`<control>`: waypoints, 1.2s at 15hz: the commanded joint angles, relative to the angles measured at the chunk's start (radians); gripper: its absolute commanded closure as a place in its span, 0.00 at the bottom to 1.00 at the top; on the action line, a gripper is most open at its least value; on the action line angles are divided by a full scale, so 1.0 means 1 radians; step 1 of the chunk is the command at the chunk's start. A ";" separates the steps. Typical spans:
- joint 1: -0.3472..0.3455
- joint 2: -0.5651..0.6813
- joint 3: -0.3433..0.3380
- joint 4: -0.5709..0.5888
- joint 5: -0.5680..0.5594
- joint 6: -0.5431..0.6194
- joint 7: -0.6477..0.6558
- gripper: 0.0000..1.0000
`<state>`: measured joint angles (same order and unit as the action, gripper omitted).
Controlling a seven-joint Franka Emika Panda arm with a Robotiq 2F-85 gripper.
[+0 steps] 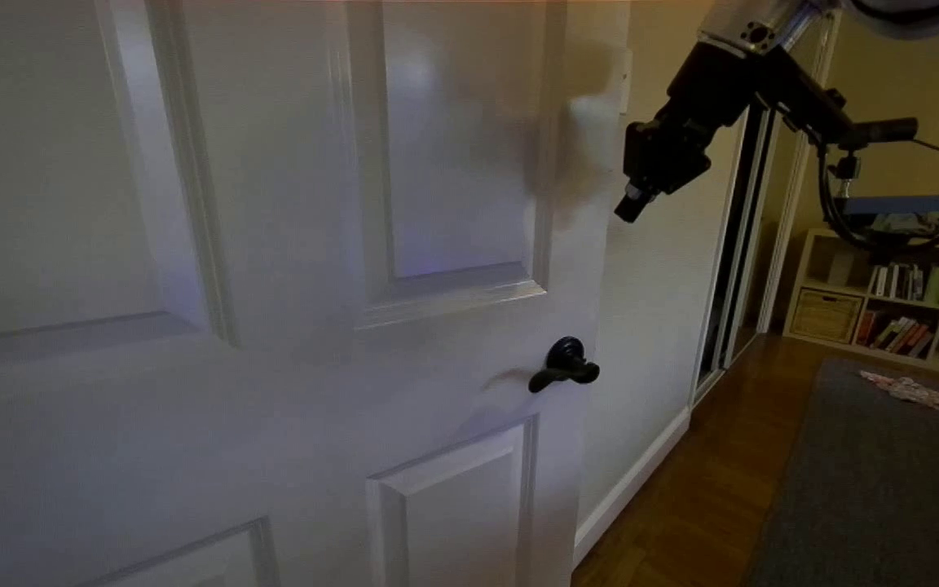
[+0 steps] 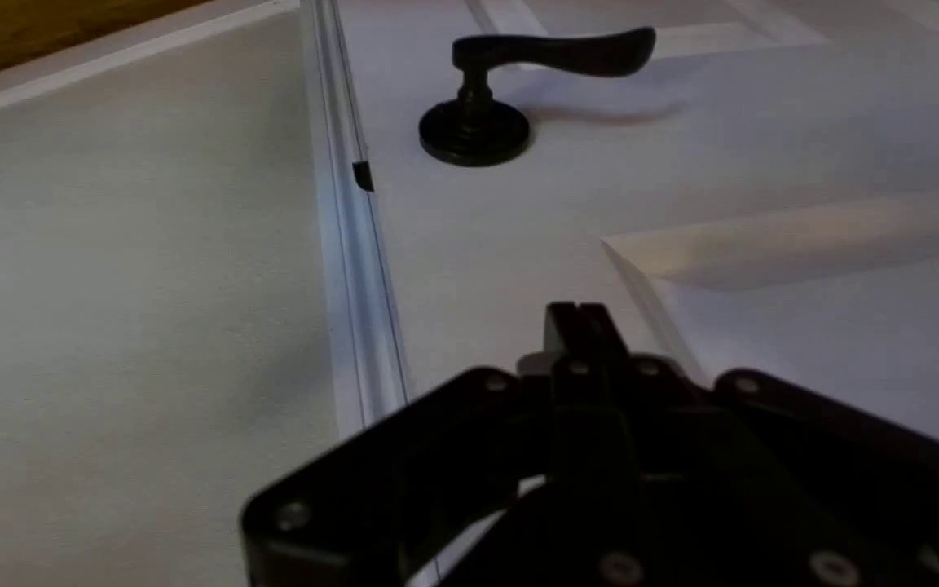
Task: Close the door
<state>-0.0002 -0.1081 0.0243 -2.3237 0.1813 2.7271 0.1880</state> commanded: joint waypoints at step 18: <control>-0.028 0.257 -0.013 0.321 0.129 0.033 -0.193 0.97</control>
<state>-0.0115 0.0924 0.0125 -2.0671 0.2757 2.7371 0.0438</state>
